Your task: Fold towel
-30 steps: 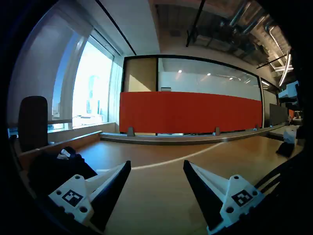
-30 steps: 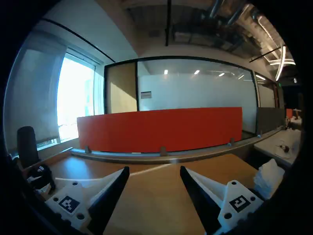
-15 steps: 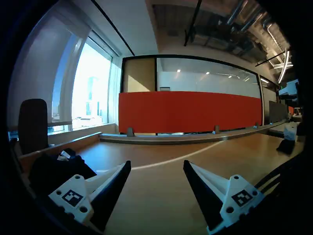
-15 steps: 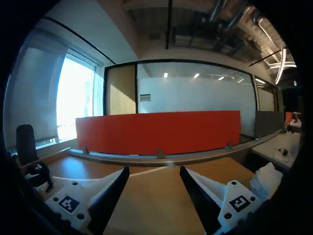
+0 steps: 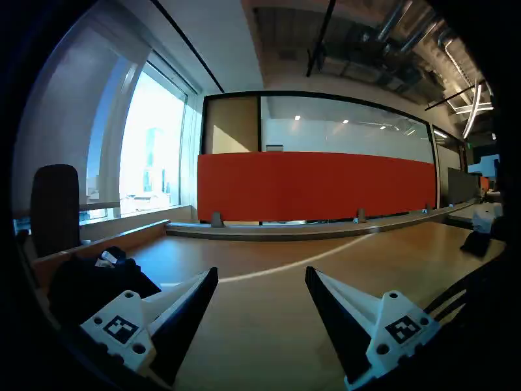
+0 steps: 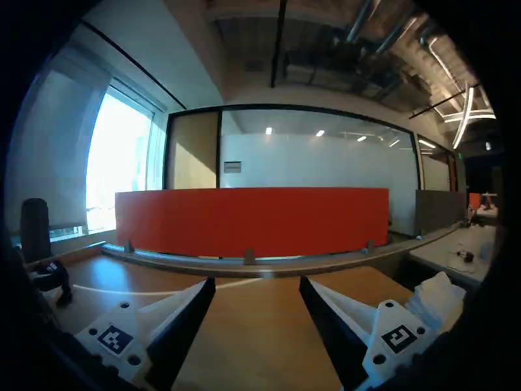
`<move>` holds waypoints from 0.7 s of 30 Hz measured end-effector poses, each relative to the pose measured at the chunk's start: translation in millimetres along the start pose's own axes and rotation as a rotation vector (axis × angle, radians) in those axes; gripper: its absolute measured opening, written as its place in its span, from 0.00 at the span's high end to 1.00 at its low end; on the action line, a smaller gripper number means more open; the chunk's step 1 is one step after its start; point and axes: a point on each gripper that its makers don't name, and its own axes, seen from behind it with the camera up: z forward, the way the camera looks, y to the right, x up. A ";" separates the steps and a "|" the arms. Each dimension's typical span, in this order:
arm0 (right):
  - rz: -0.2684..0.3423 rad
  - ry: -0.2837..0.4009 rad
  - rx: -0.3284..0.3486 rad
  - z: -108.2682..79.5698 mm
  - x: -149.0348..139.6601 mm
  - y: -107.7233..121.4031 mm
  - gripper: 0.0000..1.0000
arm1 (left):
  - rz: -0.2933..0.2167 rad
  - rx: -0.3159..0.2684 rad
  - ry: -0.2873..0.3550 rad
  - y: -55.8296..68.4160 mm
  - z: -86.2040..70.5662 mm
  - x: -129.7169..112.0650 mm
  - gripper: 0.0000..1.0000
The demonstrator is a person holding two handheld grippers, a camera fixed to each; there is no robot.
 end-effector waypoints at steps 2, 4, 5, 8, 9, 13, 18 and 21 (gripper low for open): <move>-0.005 0.003 -0.010 0.5 -8.3 6.5 0.00 | 0.000 0.000 0.000 0.0 0.1 -0.4 0.00; -0.007 0.005 -0.017 0.2 -15.3 11.6 0.00 | 0.000 0.000 0.000 0.0 0.2 -0.7 0.00; -0.007 0.006 -0.021 0.0 -19.1 14.4 0.00 | 0.000 0.000 0.000 0.0 0.2 -0.9 0.00; 0.002 0.014 -0.029 -1.4 -27.9 20.7 0.00 | 0.000 0.000 0.000 0.0 0.3 -1.1 0.00; 0.006 0.016 -0.031 -1.9 -30.7 22.5 0.00 | 0.000 0.000 0.000 0.0 0.3 -1.2 0.00; 0.021 0.021 -0.034 -4.2 -43.4 28.6 0.00 | 0.001 0.000 0.000 0.2 0.2 -1.7 0.00; 0.023 0.013 -0.025 -6.7 -63.9 33.1 0.00 | 0.001 0.000 0.001 0.2 0.3 -2.1 0.00; 0.031 0.004 -0.022 -7.8 -73.9 35.4 0.00 | 0.000 0.000 0.001 0.1 0.0 -2.2 0.00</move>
